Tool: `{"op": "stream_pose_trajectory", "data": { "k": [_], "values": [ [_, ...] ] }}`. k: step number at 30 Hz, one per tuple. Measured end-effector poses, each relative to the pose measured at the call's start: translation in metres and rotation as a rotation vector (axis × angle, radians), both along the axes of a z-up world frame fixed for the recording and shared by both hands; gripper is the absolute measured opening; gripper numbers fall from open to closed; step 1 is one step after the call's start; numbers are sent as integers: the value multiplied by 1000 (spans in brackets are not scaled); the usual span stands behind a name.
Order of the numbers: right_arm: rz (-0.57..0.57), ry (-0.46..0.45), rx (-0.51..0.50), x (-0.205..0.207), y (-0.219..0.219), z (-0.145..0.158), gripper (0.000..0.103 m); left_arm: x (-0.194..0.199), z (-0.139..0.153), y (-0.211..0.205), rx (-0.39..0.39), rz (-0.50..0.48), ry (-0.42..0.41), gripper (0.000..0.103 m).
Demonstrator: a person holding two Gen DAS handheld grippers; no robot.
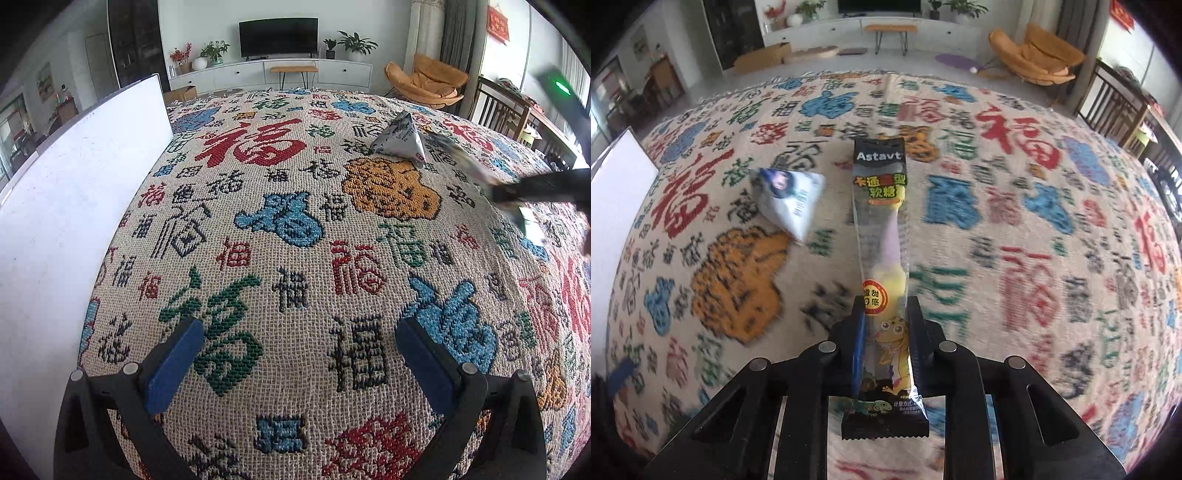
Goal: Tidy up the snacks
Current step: 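Grasp the white triangular pouch with the left gripper while the right holds the Astavt candy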
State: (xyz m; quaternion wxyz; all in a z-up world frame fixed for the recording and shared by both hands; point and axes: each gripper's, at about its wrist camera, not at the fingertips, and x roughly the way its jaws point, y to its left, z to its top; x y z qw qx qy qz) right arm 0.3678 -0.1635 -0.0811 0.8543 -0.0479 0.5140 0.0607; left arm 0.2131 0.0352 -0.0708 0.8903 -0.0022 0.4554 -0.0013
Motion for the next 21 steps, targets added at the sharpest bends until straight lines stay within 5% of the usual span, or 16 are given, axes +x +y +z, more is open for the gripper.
{"op": "stream_pose_trajectory", "data": {
  "k": [7, 10, 11, 15, 21],
  "values": [
    [-45, -28, -1, -48, -76, -2, 21, 0, 0, 0, 0, 0, 0, 103],
    [-51, -93, -11, -77, -90, -6, 52, 0, 0, 0, 0, 0, 0, 103],
    [-52, -110, 3, -84, -93, -9, 73, 0, 0, 1, 0, 0, 0, 103],
    [-66, -188, 46, -97, -98, -18, 75, 0, 0, 0, -1, 0, 0, 103],
    [-68, -182, 43, -94, -97, -18, 81, -1, 0, 0, -2, 0, 0, 103]
  ]
}}
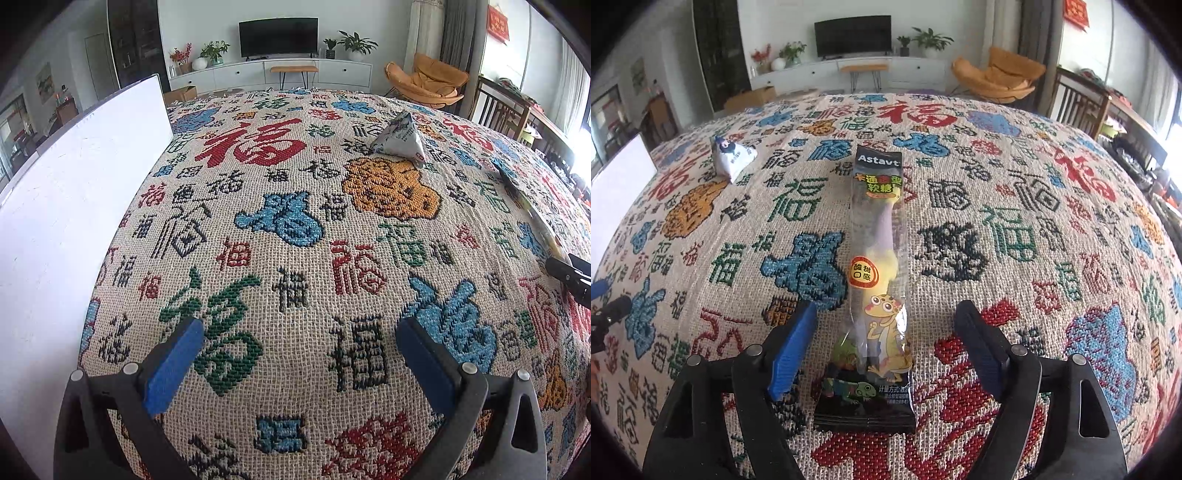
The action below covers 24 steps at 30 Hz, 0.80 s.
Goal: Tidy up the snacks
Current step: 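Grasp the white triangular pouch with the left gripper while the right holds the Astavt candy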
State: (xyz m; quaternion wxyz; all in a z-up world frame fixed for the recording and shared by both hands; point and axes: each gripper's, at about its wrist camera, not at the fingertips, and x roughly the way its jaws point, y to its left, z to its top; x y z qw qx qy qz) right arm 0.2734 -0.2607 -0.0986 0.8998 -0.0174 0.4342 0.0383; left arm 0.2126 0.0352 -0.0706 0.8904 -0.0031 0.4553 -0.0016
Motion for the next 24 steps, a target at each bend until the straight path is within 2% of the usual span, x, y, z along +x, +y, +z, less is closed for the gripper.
{"op": "stream_pose_trajectory", "data": {
  "k": [8, 10, 12, 15, 17, 21, 24],
  "values": [
    [-3, -1, -7, 2, -1, -2, 82, -2, 1, 0, 2, -4, 7, 103],
    [-4, -1, -5, 2, -1, -2, 82, 0, 5, -3, -30, -43, 31, 103],
    [-4, -1, -5, 1, 0, -2, 82, 11, 18, -13, -73, -94, 10, 103],
    [-4, -1, -2, 1, 1, -2, 82, 42, 42, -41, -49, -154, -56, 103],
    [-4, -1, 0, 1, 0, -2, 82, 77, 46, -63, -20, -196, -47, 103],
    [-4, -2, 6, 1, 1, -2, 82, 144, 35, -90, -22, -196, -15, 103],
    [-3, -2, 7, 1, 1, -3, 82, 176, 18, -98, -21, -164, 28, 103]
  ]
}}
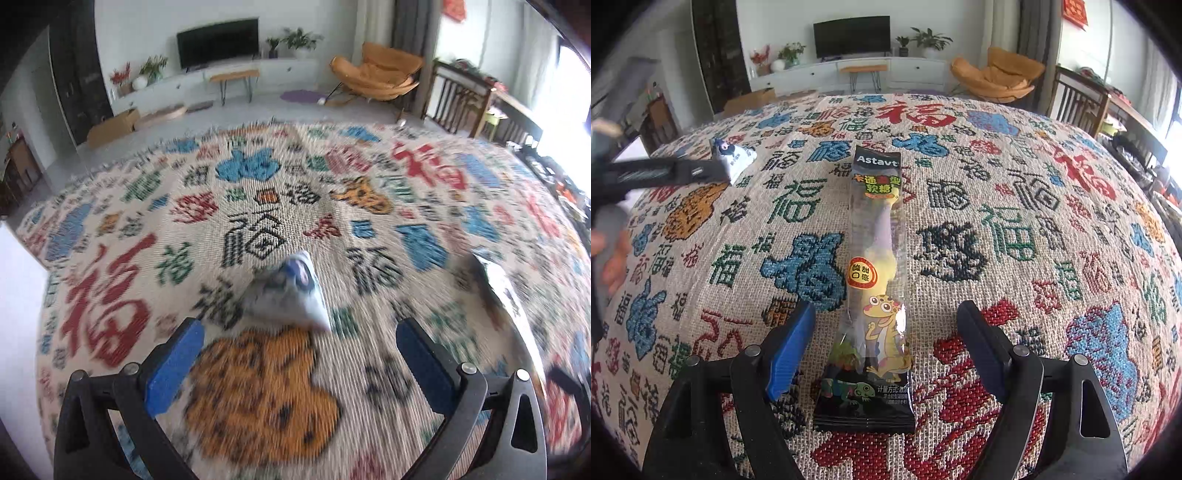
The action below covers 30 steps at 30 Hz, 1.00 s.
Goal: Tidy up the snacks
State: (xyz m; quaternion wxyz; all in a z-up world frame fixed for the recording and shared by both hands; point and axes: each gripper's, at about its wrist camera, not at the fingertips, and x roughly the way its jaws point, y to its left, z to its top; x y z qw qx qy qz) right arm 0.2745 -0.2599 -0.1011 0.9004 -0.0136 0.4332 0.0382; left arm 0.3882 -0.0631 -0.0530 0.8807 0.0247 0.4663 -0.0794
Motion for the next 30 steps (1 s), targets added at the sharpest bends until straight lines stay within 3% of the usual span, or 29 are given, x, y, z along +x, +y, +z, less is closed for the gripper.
{"op": "stream_pose_trajectory", "data": {
  "k": [2, 3, 5, 6, 10, 15, 19, 24, 25, 27, 29, 30],
  "values": [
    [1, 0, 2, 0, 0, 0, 82, 14, -11, 1, -2, 23, 18, 101],
    [2, 0, 3, 0, 0, 0, 82, 18, -14, 1, -5, 26, 11, 94],
    [3, 0, 5, 1, 0, 0, 83, 17, -11, 3, -11, 3, -62, 54],
    [3, 0, 6, 1, 0, 0, 83, 17, -9, 5, -17, -9, -75, 46],
    [5, 0, 12, 1, 0, 0, 84, 1, -3, 20, -70, -24, -86, 42],
    [5, 0, 12, 1, 0, 0, 84, -75, 12, 44, -121, -63, -61, 42],
    [5, 0, 5, 1, 0, 0, 84, -145, 19, 49, -146, -97, -42, 44],
    [4, 1, 1, 1, 1, 0, 84, -196, -7, 39, -34, -115, -41, 59],
    [3, 1, -2, 1, 2, 0, 84, -202, -9, 34, 21, -119, -80, 83],
    [2, 1, -4, 1, 2, 0, 84, -197, -11, 36, 83, -31, -71, 103],
    [2, 1, -3, 1, 2, 0, 84, -182, -14, 49, -1, 1, -31, 103],
    [3, 1, -4, 1, 2, 0, 84, -178, -13, 52, 8, 18, -36, 103]
  ]
}}
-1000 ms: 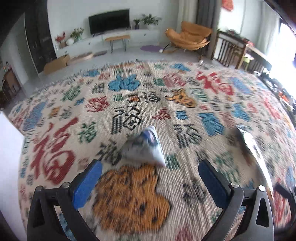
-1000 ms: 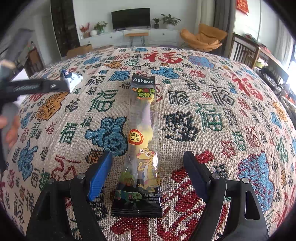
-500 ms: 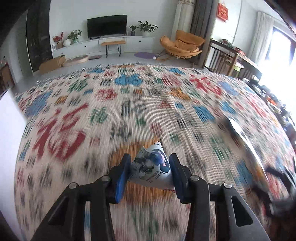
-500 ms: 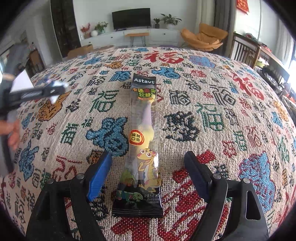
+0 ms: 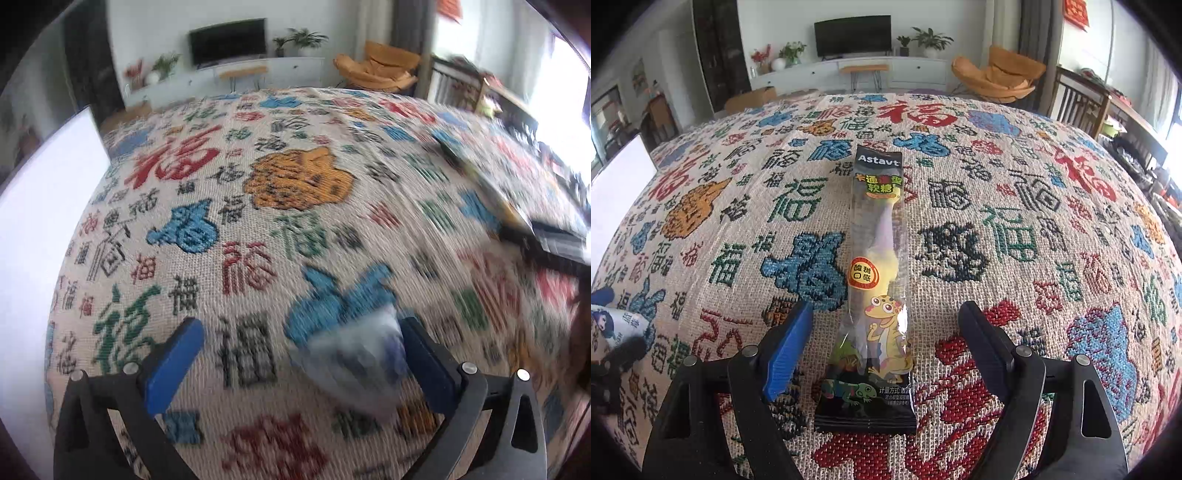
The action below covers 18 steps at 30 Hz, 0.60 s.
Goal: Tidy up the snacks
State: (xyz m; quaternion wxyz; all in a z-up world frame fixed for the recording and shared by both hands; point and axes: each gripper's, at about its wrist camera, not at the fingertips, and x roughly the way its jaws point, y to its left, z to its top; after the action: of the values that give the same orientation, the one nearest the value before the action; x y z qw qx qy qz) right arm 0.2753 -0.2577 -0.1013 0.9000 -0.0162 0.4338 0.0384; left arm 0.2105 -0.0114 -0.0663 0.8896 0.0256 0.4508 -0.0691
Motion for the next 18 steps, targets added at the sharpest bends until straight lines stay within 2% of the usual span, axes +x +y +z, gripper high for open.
{"op": "stream_pose_trajectory", "data": {
  "k": [4, 18],
  "values": [
    [0, 0, 2, 0, -1, 0, 84, 16, 0, 7, 7, 30, 3, 103],
    [-1, 1, -3, 0, 0, -1, 84, 16, -1, 12, 9, 31, 3, 103]
  ]
}}
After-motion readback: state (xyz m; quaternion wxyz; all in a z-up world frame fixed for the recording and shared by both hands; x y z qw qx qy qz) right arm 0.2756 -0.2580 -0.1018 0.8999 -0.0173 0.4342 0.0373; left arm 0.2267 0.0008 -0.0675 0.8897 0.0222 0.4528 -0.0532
